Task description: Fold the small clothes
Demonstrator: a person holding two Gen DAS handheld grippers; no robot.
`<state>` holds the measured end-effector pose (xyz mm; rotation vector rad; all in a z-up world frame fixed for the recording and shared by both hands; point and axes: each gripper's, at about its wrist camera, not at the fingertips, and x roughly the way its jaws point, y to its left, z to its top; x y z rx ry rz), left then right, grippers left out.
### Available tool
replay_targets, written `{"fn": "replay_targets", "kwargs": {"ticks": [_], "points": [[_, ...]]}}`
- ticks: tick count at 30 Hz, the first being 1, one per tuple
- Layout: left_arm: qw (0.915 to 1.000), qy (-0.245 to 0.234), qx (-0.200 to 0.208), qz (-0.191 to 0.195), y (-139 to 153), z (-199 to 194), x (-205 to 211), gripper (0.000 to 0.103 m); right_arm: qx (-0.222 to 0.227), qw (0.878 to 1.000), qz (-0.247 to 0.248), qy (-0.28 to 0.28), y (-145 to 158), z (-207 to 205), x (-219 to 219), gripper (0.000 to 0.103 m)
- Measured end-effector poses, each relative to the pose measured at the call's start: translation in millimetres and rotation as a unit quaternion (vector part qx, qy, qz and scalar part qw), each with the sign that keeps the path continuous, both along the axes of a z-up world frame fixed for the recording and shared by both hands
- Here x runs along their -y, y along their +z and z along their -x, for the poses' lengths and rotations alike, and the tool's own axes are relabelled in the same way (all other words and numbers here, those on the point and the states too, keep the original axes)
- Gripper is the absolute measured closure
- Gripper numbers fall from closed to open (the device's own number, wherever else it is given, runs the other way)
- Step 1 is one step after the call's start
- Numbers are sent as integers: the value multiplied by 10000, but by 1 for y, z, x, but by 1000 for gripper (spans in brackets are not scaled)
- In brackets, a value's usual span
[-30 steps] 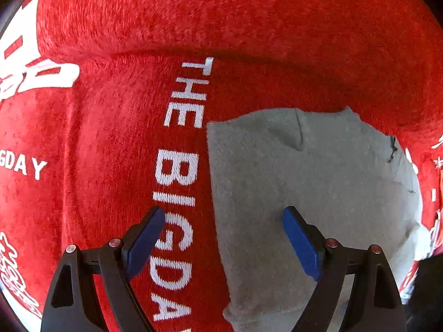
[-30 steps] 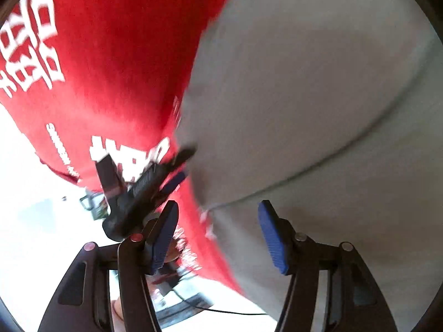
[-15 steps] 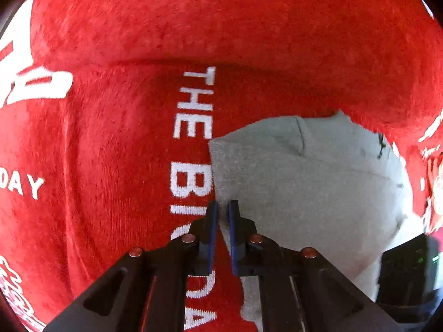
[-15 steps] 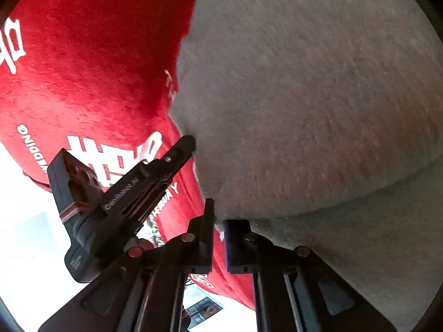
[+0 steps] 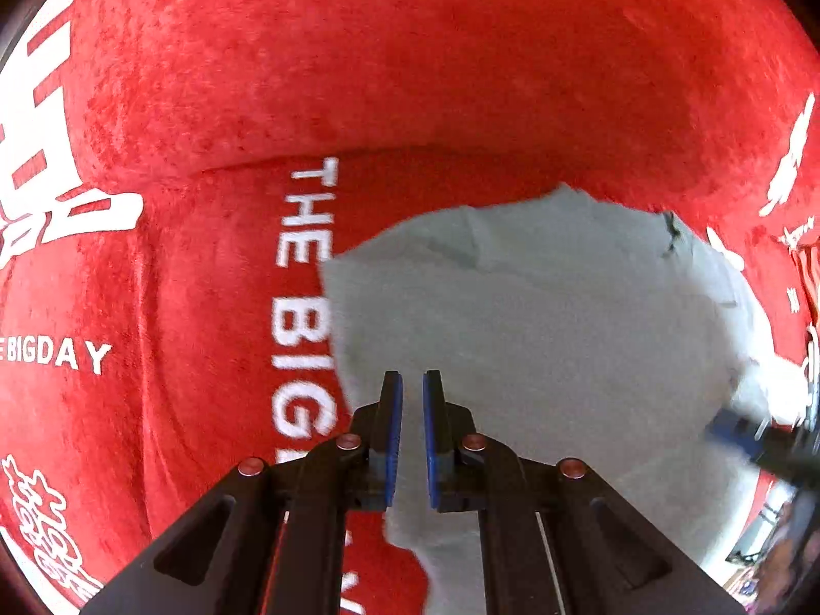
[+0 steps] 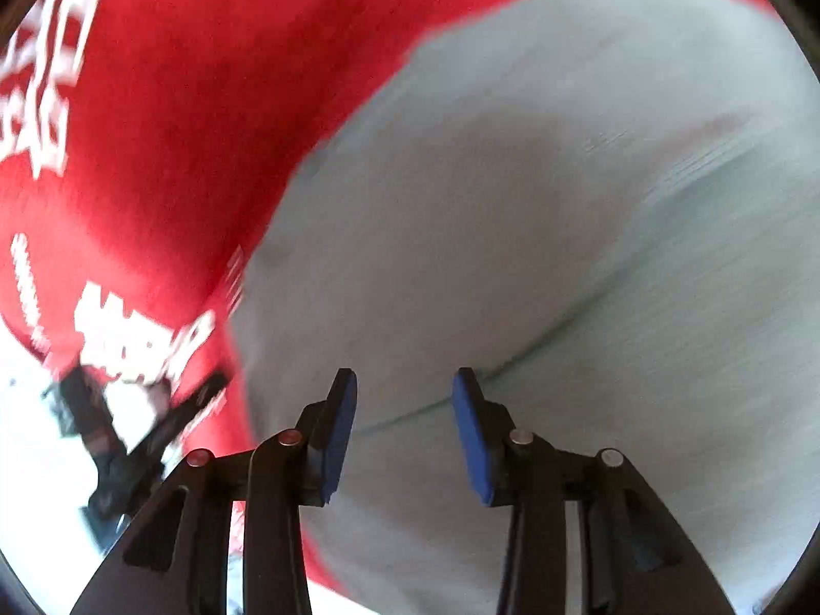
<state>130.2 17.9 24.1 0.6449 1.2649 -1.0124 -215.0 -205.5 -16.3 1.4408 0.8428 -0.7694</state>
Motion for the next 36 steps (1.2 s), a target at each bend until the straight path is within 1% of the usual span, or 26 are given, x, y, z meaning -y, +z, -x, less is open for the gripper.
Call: {"fn": "replay_targets", "kwargs": {"ticks": [1,2,3,4,6,7,8,10,11,13,14,16,18,19,21,22,23,24,26,29,30,31,32,34,36], "points": [[10000,-6,51,-41,-1,7,1,93,-198,9995,120,-234,4,21,11,59],[10000,11,55,-81,-4,11,1,93,-309,9986,145,-415,4,31,18,59],[9999,76,15,-143,-8,15,-1,93,-412,9964,95,-733,2,50,29,59],[9998,121,-2,-183,-15,23,7,93,-401,9950,32,-913,-1,58,33,61],[9994,182,43,-290,-24,30,8,93,-286,9924,-106,-1195,-10,75,47,95],[9993,184,112,-314,-28,33,8,93,-344,9925,-136,-1165,-14,77,51,98],[9993,166,183,-280,-28,35,7,93,-441,9926,-153,-1123,-17,79,54,98],[9991,128,264,-302,-28,38,7,93,-441,9933,-147,-1054,-20,78,56,98],[9990,125,280,-326,-28,38,7,93,-538,9938,-88,-973,-17,78,56,98],[9988,163,271,-377,-27,39,8,93,-909,9917,62,-907,-9,89,55,98],[9986,201,265,-412,-27,39,8,93,-914,9912,48,-961,-7,89,54,98],[9982,252,282,-471,-24,41,10,93,-705,9919,-83,-1049,-10,102,48,97],[9980,258,292,-504,-17,45,10,93,-593,9937,-156,-940,-9,108,43,97],[9980,245,281,-503,-15,48,17,93,-572,9948,-158,-825,-6,110,41,96],[9981,165,262,-534,-10,59,19,93,-559,9963,-135,-643,0,111,37,86],[9980,131,254,-556,-11,66,17,93,-545,9968,-123,-568,2,111,35,71],[9979,102,233,-595,-10,72,17,93,-519,9973,-109,-506,6,112,33,53],[9977,86,213,-638,-10,76,18,93,-466,9979,-86,-448,9,113,31,48],[9972,80,161,-728,-8,88,20,93,-388,9987,-38,-338,18,121,28,47],[9977,121,54,-658,-3,104,22,92,-345,9993,-7,-165,22,118,23,46],[9978,115,46,-646,-2,108,23,72,-308,9995,-7,-116,23,118,22,44],[9978,110,57,-648,0,114,25,14,-261,9996,-9,-86,23,119,21,41],[9974,160,133,-688,1,119,26,0,-202,9998,-8,-84,24,122,20,40],[9976,169,284,-616,7,127,29,1,-98,9999,-20,-95,24,124,19,39],[9975,104,266,-653,8,136,34,1,-49,9999,-36,-119,22,125,19,36]]}}
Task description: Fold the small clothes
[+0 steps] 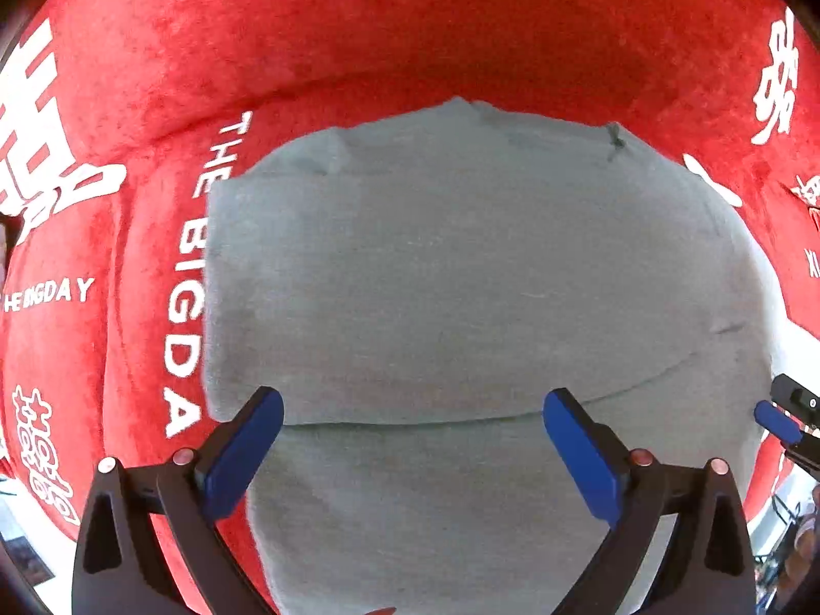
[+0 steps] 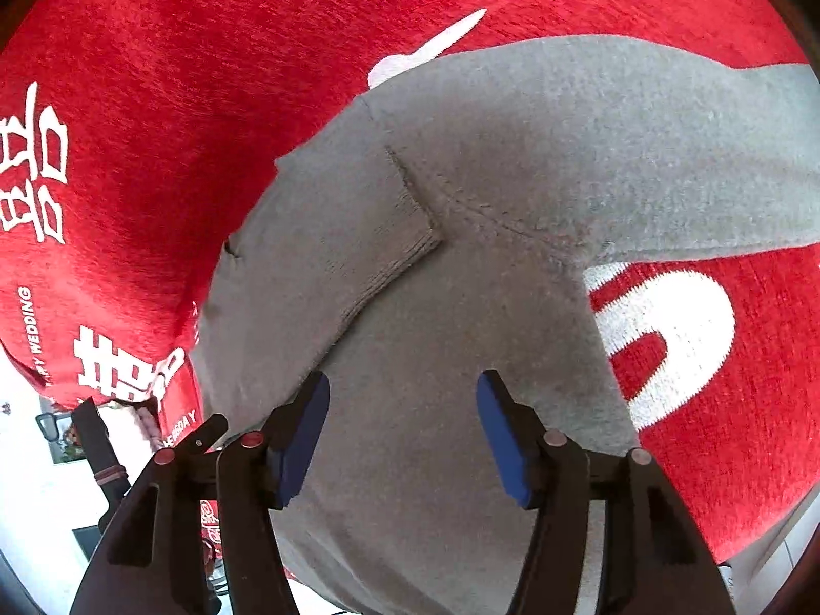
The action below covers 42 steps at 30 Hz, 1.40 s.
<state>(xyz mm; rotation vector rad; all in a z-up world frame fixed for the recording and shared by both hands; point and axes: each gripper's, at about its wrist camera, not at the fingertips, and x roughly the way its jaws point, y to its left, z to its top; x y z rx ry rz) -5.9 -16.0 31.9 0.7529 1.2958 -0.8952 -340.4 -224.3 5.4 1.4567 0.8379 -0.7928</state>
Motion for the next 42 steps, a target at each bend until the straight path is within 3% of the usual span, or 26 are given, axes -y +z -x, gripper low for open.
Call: {"fn": "replay_targets", "kwargs": {"ticks": [9,15,21,27,34,39,40,42], "points": [[9991,103,336,-255,-9,19,32,1,63,9995,19,-304,-3,37,4,32],[9991,-190,151,-361,-20,45,57,1,40,9931,21,-1172,-10,109,13,29],[9977,-620,38,-258,-21,88,80,1,-118,9654,-124,-2602,-16,205,12,29],[9947,-996,-18,-241,-20,126,99,1,-71,9406,-222,-3388,-27,262,20,29],[9937,-1071,-209,-246,-25,147,110,1,405,9177,-339,-3936,-43,287,38,28],[9929,-1130,-223,-292,-26,152,115,1,775,9093,-211,-4084,-39,290,44,29],[9927,-1151,-202,-287,-27,147,120,1,853,9058,-196,-4147,-38,291,45,31],[9926,-1172,-153,-272,-26,148,120,1,1016,8989,-222,-4255,-40,290,48,64]]}}
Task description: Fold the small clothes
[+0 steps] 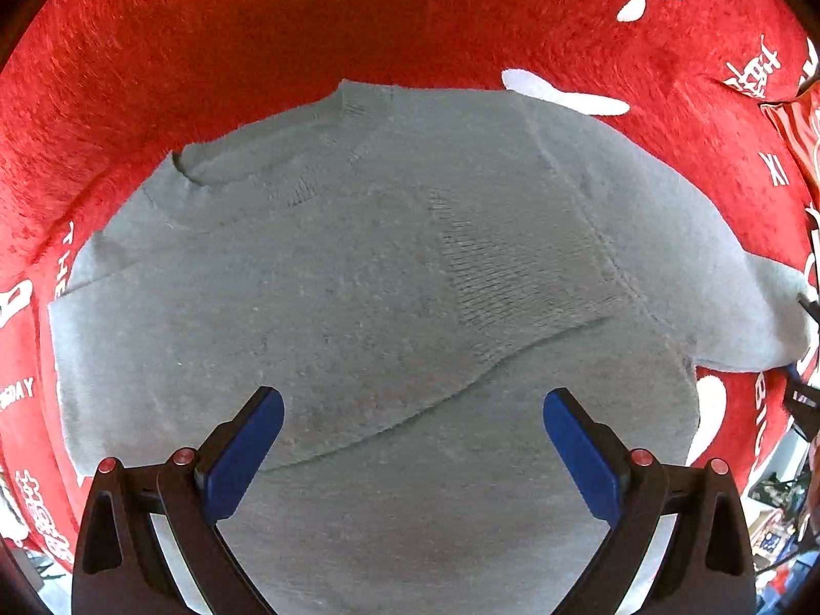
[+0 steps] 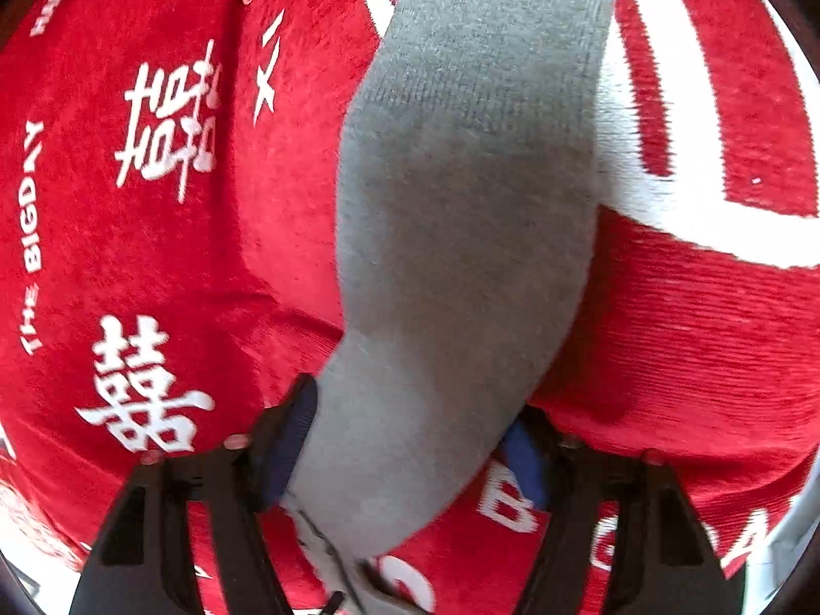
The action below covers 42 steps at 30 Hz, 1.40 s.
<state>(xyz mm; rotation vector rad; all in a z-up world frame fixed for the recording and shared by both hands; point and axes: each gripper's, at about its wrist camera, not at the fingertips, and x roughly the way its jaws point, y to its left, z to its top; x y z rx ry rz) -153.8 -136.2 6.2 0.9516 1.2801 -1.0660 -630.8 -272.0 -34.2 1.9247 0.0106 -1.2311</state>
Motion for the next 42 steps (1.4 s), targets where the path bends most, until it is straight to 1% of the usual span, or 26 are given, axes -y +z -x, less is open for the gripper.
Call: {"fn": "replay_targets", "kwargs": {"ticks": [1,2,6,9,11,14,15,17,19,22,24,25,26,28,29,30,31,32,33,34,35,36,38,40,41,42], "points": [[10000,-8,24,4,0,1,-1,1,27,10000,-72,9,-1,-1,1,94],[10000,-30,54,4,0,1,-2,1,46,9998,-151,85,-2,-5,4,97],[10000,-6,55,26,2,-6,-12,1,55,9994,208,260,14,-19,13,97],[9999,85,63,68,6,-17,-22,1,288,9971,504,493,27,-41,25,97],[9998,194,66,85,8,-27,-29,1,327,9936,707,815,40,-63,37,97],[9991,370,134,130,11,-45,-39,1,349,9823,1024,1526,63,-110,55,97],[9989,427,111,145,13,-50,-43,1,347,9755,1152,1843,72,-131,62,97],[9980,594,45,218,17,-66,-51,1,279,9571,1414,2514,89,-175,71,97],[9972,697,79,274,20,-80,-59,1,179,9312,1656,3241,103,-228,76,97],[9953,893,197,328,24,-100,-72,1,41,8927,1791,4136,107,-302,69,96],[9925,1152,237,332,25,-119,-84,1,-18,8679,1724,4658,99,-348,56,96],[9912,1258,256,335,25,-126,-90,1,-4,8552,1603,4930,90,-373,47,96],[9897,1363,274,332,24,-130,-94,1,-9,8450,1487,5136,81,-392,39,96],[9870,1550,291,314,22,-145,-106,1,-97,8281,1207,5473,60,-422,22,94],[9857,1630,310,290,21,-153,-112,1,-262,8215,954,5615,47,-435,15,93],[9852,1665,317,276,20,-158,-117,1,-376,8186,741,5684,35,-440,8,92],[9844,1710,328,255,18,-160,-117,1,-456,8191,460,5700,21,-445,4,87],[9837,1748,329,249,18,-164,-121,1,-463,8232,263,5653,12,-444,1,74],[9828,1797,320,265,18,-170,-127,1,-333,8338,119,5509,6,-441,-1,68],[9824,1821,313,276,17,-172,-128,1,-71,8486,119,5289,5,-435,-2,54],[9819,1849,302,288,15,-172,-126,1,37,8568,128,5154,6,-429,-3,47],[9812,1885,288,299,15,-173,-127,1,8,8671,179,4978,12,-420,-3,47],[9797,1961,258,316,15,-179,-133,1,-230,8805,297,4726,20,-408,-1,47],[9780,2044,217,356,18,-186,-140,1,-484,8966,321,4391,24,-397,6,47],[9768,2094,191,394,19,-190,-144,1,-477,9061,276,4195,22,-394,11,49],[9761,2125,180,423,19,-192,-144,1,-466,9113,232,4084,21,-393,14,56]]}}
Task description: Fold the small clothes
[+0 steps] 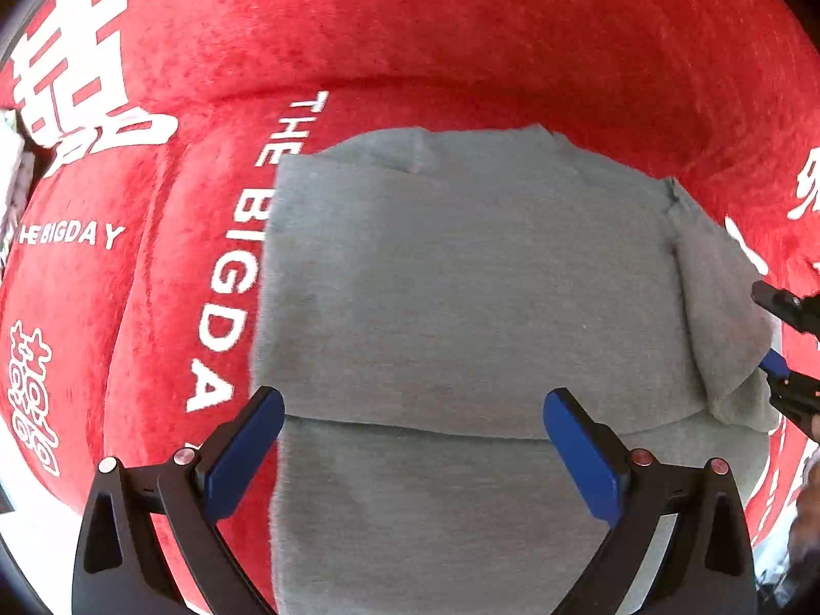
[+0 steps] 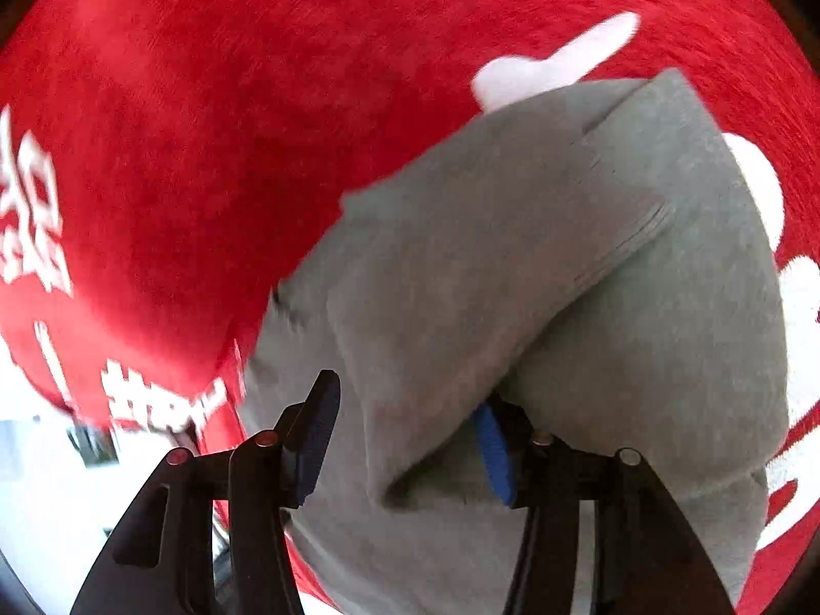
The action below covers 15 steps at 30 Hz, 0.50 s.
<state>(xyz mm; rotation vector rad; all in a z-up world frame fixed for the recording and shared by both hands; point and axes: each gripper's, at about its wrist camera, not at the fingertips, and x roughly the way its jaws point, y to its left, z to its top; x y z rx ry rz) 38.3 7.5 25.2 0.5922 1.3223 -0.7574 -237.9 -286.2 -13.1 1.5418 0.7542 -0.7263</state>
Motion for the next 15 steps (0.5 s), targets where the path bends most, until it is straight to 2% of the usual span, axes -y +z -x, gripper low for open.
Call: {"fn": "replay_targets", "kwargs": {"ticks": [1,2,5,6,7,9,10,12,15], "points": [[10000,41,-2,43,2,-3,-2,1,-43,10000,34,-73,-1,-1,3,85],[9999,80,-12,89,3,-7,-5,1,-47,9998,187,33,3,-10,5,95],[9991,237,-136,330,9,-22,-14,1,75,9931,787,867,25,-49,0,95],[9986,275,-177,408,10,-26,-18,1,104,9858,997,1348,31,-70,-9,95],[9983,299,-211,462,11,-30,-21,1,81,9725,1207,1991,37,-96,-24,95],[9975,344,-310,536,12,-35,-26,1,-68,9496,1405,2801,37,-126,-51,95],[9969,379,-389,576,10,-37,-28,1,-148,9371,1438,3176,33,-140,-66,95],[9954,430,-585,619,6,-41,-31,1,-294,9211,1308,3655,18,-151,-90,95],[9928,425,-885,690,-1,-39,-28,1,-539,9150,1020,3865,0,-146,-106,92]]}}
